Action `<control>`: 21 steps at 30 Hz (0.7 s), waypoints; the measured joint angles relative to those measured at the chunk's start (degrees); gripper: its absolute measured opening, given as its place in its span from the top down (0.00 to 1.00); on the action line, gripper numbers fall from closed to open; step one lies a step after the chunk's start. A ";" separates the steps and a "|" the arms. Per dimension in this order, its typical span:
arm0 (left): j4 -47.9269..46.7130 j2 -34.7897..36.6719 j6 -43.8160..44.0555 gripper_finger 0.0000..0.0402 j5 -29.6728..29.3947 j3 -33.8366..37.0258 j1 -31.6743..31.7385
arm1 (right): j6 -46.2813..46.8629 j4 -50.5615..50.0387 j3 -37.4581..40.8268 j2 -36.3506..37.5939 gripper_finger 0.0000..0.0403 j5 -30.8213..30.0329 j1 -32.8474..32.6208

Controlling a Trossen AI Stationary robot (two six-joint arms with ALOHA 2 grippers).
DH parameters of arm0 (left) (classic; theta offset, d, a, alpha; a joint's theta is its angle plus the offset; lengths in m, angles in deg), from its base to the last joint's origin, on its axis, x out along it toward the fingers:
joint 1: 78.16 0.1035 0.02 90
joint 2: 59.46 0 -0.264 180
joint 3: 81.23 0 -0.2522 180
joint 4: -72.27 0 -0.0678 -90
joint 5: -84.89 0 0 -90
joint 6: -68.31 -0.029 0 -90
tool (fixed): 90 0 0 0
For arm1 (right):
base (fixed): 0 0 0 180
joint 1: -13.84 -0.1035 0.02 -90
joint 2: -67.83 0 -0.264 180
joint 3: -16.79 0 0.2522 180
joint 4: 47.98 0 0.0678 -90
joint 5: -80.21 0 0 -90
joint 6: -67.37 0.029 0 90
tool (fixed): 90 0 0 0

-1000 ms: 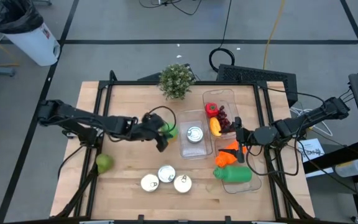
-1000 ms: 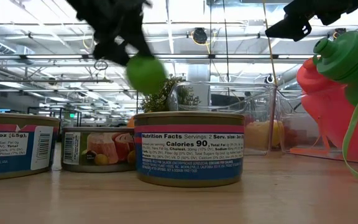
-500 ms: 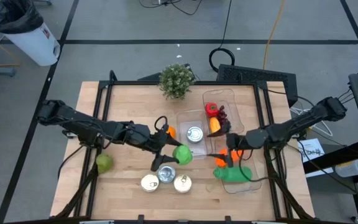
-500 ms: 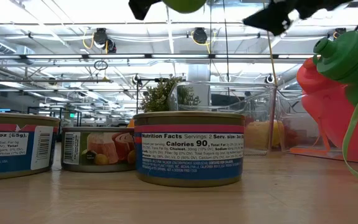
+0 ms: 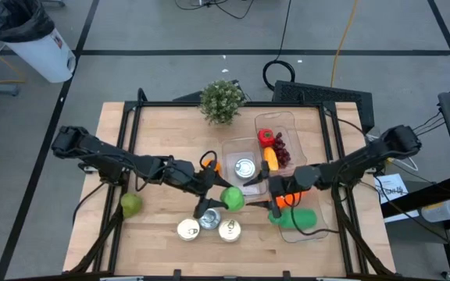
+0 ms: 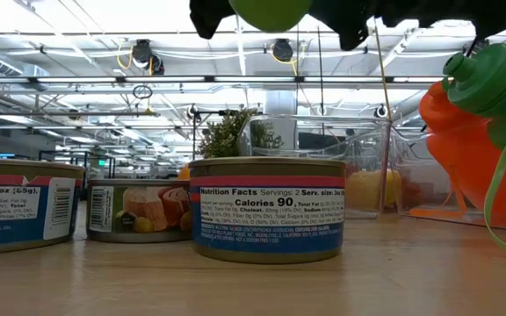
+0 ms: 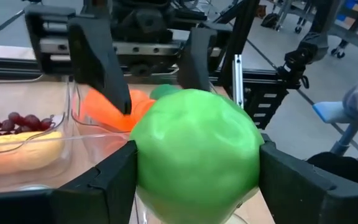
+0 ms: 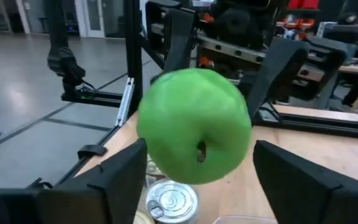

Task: Pick & Place Food Item
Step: Put the green apple into the top transparent bin

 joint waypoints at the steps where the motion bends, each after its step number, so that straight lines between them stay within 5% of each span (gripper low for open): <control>1: 0.12 0.00 0.02 0.32 0.38 0.00 -0.02 | 0.09 0.44 0.00 -0.42 0.34 0.09 0.32; 21: 0.70 0.02 -0.18 0.29 0.69 0.02 0.15 | -0.33 2.03 0.02 -2.34 0.74 0.64 0.65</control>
